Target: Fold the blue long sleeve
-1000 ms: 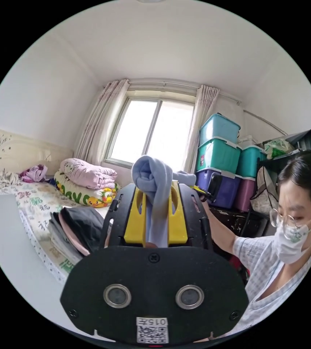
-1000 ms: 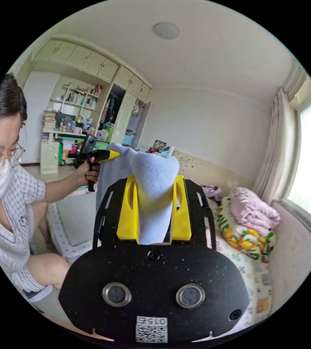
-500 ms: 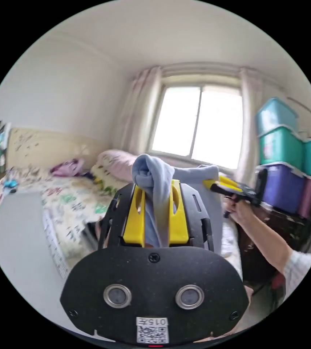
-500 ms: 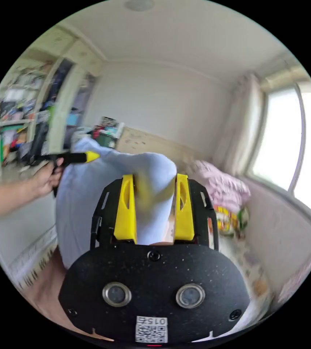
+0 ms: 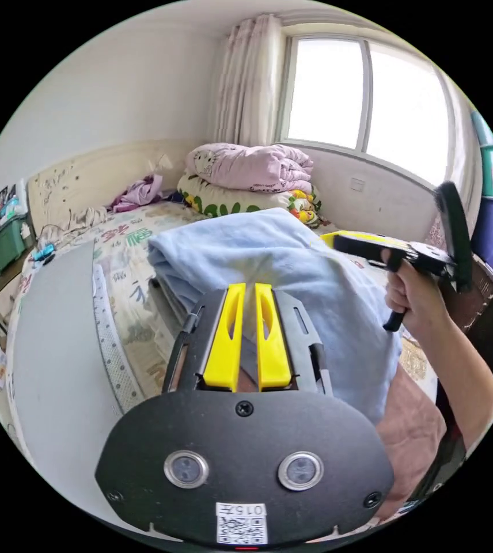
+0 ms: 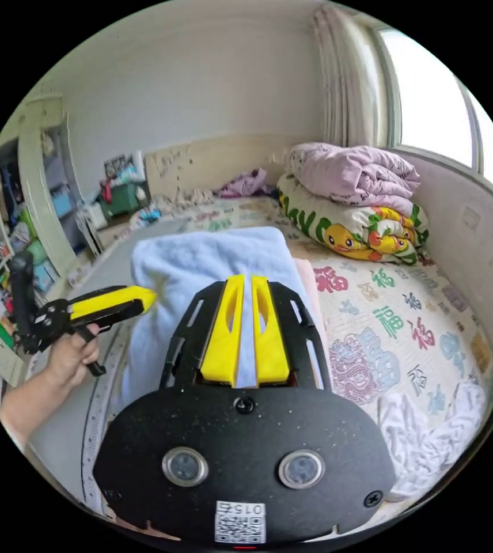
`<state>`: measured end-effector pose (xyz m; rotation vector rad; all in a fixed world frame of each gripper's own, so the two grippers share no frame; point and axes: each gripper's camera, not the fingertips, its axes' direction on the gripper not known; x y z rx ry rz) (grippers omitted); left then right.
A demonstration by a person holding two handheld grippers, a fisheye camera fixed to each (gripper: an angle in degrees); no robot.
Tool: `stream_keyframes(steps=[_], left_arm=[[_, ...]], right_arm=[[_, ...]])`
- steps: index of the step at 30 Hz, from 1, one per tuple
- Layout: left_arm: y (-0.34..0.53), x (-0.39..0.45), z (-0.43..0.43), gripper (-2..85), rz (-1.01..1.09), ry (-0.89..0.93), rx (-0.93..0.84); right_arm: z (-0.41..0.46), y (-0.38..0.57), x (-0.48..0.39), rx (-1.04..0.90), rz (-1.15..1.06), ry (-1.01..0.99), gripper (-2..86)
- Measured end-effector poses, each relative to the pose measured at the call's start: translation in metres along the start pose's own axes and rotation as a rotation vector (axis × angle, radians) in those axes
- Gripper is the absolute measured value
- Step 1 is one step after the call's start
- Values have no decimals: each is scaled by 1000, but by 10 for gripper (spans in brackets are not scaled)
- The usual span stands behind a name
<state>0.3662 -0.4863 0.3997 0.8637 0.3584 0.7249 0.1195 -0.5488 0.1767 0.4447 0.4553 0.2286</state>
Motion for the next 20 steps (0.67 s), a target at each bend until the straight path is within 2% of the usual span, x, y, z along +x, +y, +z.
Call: stream_keyframes(steps=[4,8,10,14,15,16,20], left_arm=[[40,-11,-64,31,25,116,67],[119,-24,-99,39,-96,274,19],[148,-22,-100,43,-122,259,-30],[172,-13,-92,55,-169,286,-151],[171,-9,-91,56,-168,288,-171],[170,-7,-91,57,-163,289,-178],[151,11,-79,75,-104,298,-229]], right_arm=[[-68,58,-50,-54,-201,-175,49],[-88,131,-130,-144,-306,-283,71],[-62,145,-154,-232,-287,-288,94],[7,158,-188,-478,-315,-99,109],[2,154,-184,-453,-287,-6,56],[-5,152,-180,-439,-277,-19,30],[-90,148,-107,-290,-58,-197,2]])
